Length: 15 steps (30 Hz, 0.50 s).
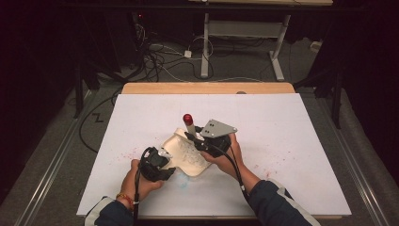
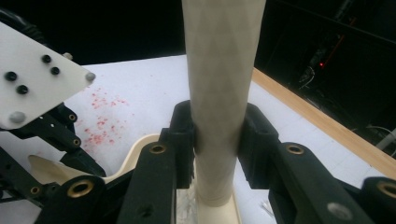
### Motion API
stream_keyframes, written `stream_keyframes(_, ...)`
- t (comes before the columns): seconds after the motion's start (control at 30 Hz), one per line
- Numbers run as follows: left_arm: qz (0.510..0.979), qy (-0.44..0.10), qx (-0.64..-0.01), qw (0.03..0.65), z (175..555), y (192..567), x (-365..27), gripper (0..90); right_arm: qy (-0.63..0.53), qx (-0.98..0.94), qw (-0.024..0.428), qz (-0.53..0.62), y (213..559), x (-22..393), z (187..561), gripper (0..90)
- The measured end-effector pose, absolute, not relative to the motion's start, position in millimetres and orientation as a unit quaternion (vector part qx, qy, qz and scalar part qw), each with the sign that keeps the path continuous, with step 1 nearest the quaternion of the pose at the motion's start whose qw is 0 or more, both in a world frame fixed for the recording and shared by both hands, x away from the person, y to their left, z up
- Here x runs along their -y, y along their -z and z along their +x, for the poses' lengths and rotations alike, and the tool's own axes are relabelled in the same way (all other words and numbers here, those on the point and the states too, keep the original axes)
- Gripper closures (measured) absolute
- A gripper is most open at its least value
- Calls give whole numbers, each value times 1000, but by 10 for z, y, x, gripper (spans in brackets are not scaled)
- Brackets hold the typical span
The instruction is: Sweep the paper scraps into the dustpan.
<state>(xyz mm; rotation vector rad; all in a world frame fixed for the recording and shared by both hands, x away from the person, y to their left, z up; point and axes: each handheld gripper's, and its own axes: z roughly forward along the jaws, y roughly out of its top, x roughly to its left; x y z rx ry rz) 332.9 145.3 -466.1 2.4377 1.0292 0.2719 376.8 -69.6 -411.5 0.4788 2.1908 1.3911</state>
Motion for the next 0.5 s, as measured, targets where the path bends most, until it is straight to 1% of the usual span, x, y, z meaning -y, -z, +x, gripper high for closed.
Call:
stream_keyframes(0.2,893,-95,-372,236,3309,4680,-1460,630,-518,-798,268,154,4020,643,3741,711)
stream_keyframes(0.33,893,-98,-370,236,3289,4678,-1458,630,-528,-791,267,155,3920,654,3731,711)
stream_keyframes(0.5,893,-97,-372,235,3280,4676,-1448,630,-537,-780,280,158,3743,793,3682,711)
